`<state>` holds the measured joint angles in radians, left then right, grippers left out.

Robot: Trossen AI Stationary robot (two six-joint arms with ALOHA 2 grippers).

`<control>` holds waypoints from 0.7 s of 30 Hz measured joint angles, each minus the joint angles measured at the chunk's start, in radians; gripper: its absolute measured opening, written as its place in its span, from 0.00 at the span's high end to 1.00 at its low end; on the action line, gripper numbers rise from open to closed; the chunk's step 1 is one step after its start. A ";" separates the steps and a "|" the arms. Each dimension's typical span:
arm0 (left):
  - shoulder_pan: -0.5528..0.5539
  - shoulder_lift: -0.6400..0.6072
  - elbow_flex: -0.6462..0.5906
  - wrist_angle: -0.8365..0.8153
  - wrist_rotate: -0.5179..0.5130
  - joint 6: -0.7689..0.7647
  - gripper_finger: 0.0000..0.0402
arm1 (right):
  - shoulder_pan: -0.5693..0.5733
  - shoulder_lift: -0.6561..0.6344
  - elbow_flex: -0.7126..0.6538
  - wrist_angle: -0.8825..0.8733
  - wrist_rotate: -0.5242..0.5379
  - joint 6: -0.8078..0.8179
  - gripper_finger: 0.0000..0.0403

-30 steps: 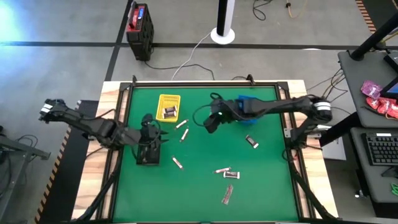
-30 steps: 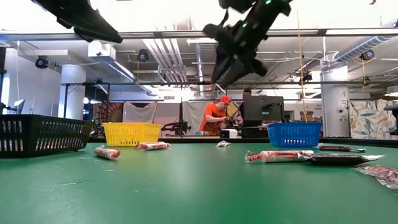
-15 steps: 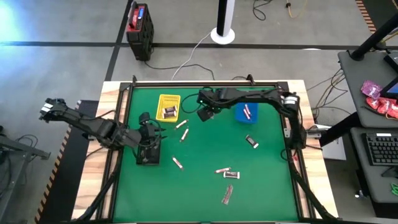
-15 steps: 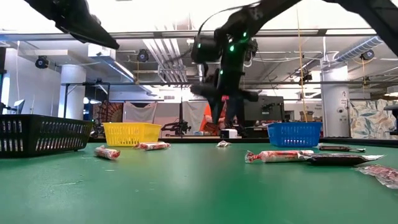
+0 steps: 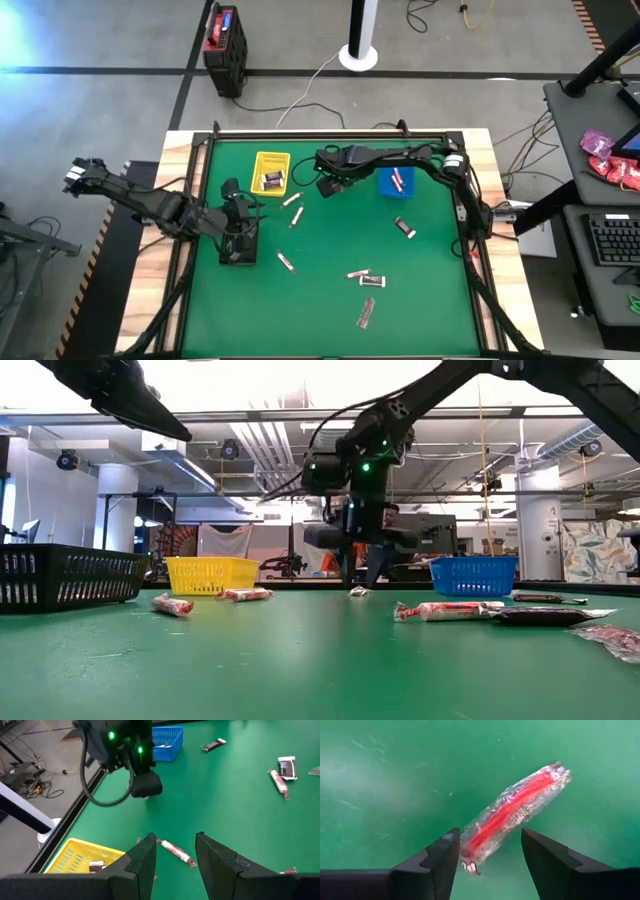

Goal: Sort candy by brand, put in halloween buckets
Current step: Put the red candy stick into the black bin

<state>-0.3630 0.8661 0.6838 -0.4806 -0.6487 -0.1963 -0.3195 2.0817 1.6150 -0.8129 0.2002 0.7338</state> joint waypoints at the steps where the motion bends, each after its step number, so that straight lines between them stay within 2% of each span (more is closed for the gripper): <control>1: 0.000 0.000 0.000 0.001 0.000 0.000 0.70 | 0.000 0.008 0.000 0.008 -0.007 0.001 0.50; 9: 0.000 0.000 -0.019 0.025 0.000 -0.004 0.70 | 0.001 0.053 0.004 0.043 -0.062 0.002 0.58; 13: 0.000 0.000 -0.042 0.049 0.000 -0.004 0.70 | 0.009 0.051 0.004 0.048 -0.063 -0.013 0.69; 19: 0.000 0.000 -0.074 0.102 0.000 -0.004 0.70 | 0.027 0.033 0.001 0.044 -0.068 -0.071 0.91; 21: 0.000 0.002 -0.075 0.105 0.002 0.004 0.70 | 0.036 0.024 0.000 0.040 -0.075 -0.104 0.95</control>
<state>-0.3630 0.8680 0.6089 -0.3759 -0.6464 -0.1922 -0.2832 2.1058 1.6146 -0.7726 0.1253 0.6299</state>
